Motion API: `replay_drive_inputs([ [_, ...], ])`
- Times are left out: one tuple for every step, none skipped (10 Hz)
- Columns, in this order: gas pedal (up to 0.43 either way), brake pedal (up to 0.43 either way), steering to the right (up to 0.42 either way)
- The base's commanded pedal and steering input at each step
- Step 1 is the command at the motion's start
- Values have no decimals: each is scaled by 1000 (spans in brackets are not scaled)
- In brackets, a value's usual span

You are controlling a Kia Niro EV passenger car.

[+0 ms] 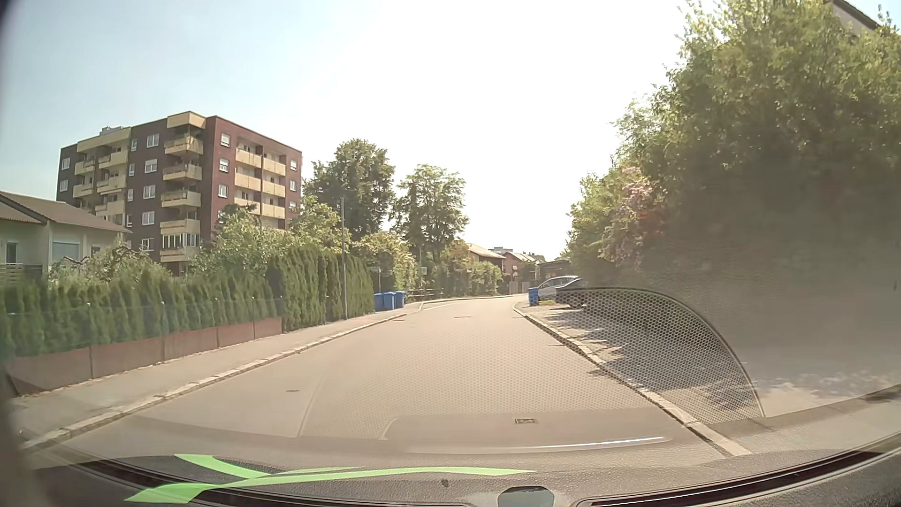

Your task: Follow the waypoints while adhering to traffic rules and regulations

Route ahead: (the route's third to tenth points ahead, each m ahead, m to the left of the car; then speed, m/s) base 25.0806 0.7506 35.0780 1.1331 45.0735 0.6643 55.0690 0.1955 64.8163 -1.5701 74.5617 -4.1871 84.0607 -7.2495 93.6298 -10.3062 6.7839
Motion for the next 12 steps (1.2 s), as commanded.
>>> replay_drive_inputs([
  [79,0,-11],
  [79,0,-11],
  [79,0,-12],
  [79,0,-11],
  [79,0,-12],
  [79,0,-11],
  [79,0,-11],
  [79,0,-12],
  [79,0,-12],
  [79,0,-11],
  [79,0,-11],
  [79,0,-11],
])
